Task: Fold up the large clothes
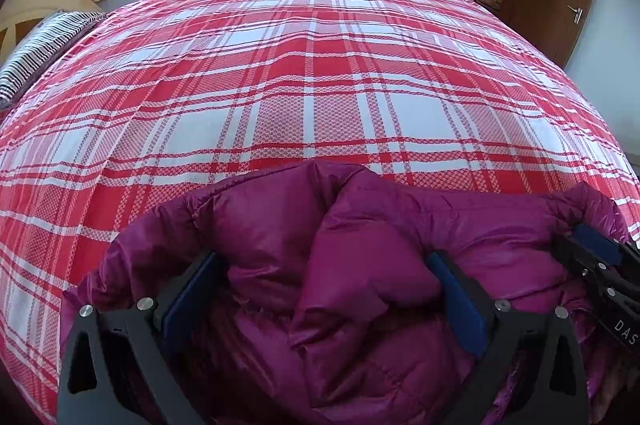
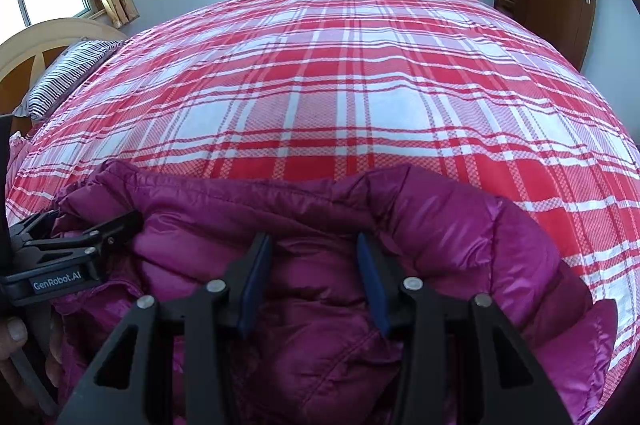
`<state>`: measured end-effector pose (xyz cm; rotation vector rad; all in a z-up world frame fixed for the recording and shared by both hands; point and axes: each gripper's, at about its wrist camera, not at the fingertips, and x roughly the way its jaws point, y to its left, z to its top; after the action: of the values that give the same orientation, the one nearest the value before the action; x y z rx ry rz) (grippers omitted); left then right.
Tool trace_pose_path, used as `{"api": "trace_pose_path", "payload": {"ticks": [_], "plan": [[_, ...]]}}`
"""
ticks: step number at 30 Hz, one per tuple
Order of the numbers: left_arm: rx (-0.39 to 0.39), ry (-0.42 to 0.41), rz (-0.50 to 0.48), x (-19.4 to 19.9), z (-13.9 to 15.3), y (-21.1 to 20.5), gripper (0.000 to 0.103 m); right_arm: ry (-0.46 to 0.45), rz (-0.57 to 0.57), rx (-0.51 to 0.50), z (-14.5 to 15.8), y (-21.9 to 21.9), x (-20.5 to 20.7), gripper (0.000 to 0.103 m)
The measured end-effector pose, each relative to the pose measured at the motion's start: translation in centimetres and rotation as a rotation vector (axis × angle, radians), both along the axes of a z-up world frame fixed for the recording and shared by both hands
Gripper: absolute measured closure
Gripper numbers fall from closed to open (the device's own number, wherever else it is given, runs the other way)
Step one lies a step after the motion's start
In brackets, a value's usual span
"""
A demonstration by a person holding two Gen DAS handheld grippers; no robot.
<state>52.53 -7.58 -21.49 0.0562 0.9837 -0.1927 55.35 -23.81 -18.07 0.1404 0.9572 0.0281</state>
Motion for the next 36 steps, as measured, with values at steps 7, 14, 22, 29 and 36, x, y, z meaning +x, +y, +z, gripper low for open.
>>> {"api": "trace_pose_path", "payload": {"ticks": [7,14,22,29,36], "plan": [[0.004,-0.003,-0.002,-0.07,0.00,-0.10,0.001,0.000,0.004,-0.016,-0.10,0.18,0.02,0.056],[0.011,-0.004,-0.004,-0.14,-0.08,-0.19,0.001,-0.001,0.006,-0.028,-0.18,0.33,0.15,0.055],[0.013,-0.002,-0.005,-0.16,-0.11,-0.17,0.001,-0.001,0.007,-0.038,-0.24,0.49,0.17,0.055],[0.013,0.000,-0.006,-0.17,-0.11,-0.15,0.001,-0.003,0.007,-0.044,-0.30,0.62,0.18,0.055],[0.015,0.004,-0.007,-0.15,-0.13,-0.15,0.001,-0.003,0.007,-0.051,-0.34,0.64,0.25,0.054]]}}
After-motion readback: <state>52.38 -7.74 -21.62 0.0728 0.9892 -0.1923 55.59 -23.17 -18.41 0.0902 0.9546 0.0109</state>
